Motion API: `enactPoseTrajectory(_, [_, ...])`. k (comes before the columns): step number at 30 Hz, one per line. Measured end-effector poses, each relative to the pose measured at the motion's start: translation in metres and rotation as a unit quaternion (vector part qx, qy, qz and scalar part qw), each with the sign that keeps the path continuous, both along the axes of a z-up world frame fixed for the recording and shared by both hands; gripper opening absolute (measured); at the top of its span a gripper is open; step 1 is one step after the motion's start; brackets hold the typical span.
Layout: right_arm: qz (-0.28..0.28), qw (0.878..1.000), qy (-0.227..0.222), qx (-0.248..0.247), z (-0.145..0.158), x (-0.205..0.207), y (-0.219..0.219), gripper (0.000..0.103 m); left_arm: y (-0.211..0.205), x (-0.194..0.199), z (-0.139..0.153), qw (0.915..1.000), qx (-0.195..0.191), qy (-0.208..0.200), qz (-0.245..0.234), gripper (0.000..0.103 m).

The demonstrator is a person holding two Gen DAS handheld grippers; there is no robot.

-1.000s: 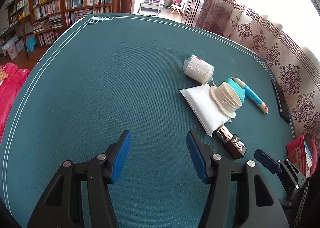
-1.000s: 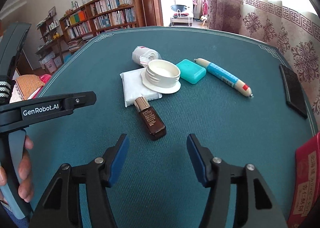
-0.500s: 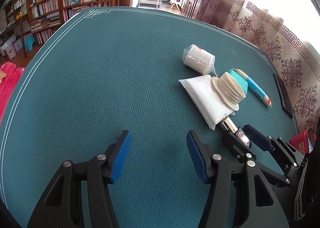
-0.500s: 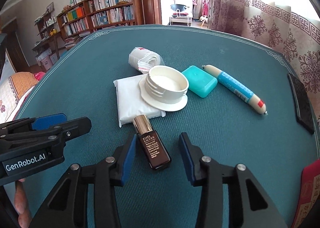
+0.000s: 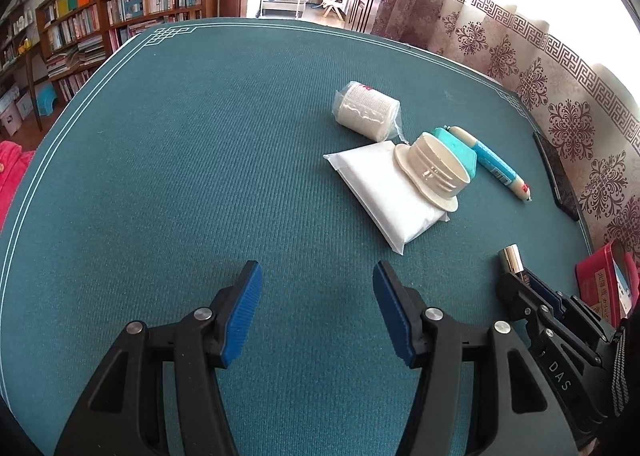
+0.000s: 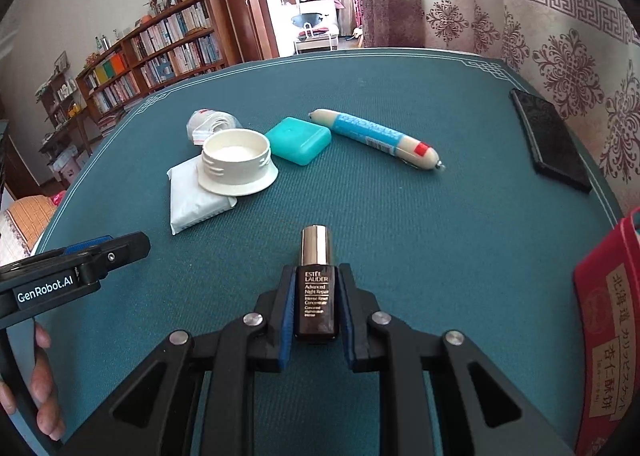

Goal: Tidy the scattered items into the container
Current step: 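Grasp the brown serum bottle with the right tool while the left tool approaches the white cup lid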

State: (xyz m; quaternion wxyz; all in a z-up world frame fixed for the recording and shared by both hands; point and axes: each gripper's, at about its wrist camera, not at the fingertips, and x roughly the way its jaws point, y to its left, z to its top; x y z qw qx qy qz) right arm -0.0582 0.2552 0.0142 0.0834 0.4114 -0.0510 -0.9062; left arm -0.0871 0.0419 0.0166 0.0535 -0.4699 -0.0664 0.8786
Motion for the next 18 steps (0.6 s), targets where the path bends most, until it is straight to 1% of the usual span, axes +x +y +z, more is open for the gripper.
enactPoseTrajectory(4, [-0.003,1.000,0.005,-0.004,0.000,0.002,0.000,0.022,0.010,0.002,0.008,0.9998,-0.002,0.006,-0.017,0.061])
enactPoseTrajectory(8, [-0.004,1.000,0.006,-0.009,0.000,0.004,0.000,0.022,0.027,-0.005,0.022,0.9990,-0.015,0.024,-0.034,0.061])
enactPoseTrajectory(11, [-0.006,1.000,0.007,-0.019,-0.001,0.005,0.004,0.022,0.038,-0.011,0.032,0.9979,-0.032,0.035,-0.045,0.061])
enactPoseTrajectory(14, [-0.007,1.000,0.006,-0.025,-0.002,0.006,0.007,0.022,0.050,-0.019,0.035,0.9968,-0.043,0.031,-0.059,0.061])
enactPoseTrajectory(18, [-0.007,1.000,0.006,-0.029,-0.002,0.006,0.009,0.022,0.060,-0.028,0.033,0.9964,-0.041,0.028,-0.069,0.061])
